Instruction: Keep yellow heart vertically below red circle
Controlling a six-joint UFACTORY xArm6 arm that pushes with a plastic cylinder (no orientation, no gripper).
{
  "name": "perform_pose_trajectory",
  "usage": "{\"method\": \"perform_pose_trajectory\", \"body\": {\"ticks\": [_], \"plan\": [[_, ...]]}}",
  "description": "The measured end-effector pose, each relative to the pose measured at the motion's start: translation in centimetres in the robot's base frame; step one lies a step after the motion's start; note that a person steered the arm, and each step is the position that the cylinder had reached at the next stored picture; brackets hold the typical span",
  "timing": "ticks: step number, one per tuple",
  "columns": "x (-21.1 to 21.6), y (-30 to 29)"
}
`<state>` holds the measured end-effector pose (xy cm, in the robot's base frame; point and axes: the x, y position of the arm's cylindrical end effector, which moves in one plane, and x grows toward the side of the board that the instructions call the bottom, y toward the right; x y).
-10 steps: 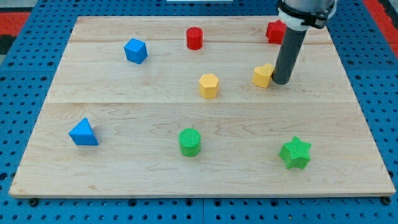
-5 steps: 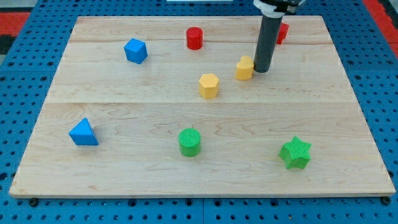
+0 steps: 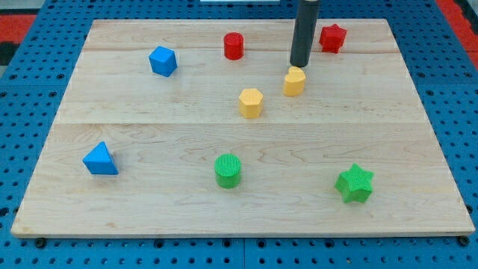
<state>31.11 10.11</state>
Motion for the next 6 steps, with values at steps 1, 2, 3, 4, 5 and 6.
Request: {"method": "perform_pose_trajectory", "body": {"ticks": [1, 2, 3, 4, 5, 6], "plan": [[0.5, 0.7], [2.2, 4.4], [4.9, 3.4], [5.7, -5.8], [3.5, -7.0], [-0.4, -4.0]]}}
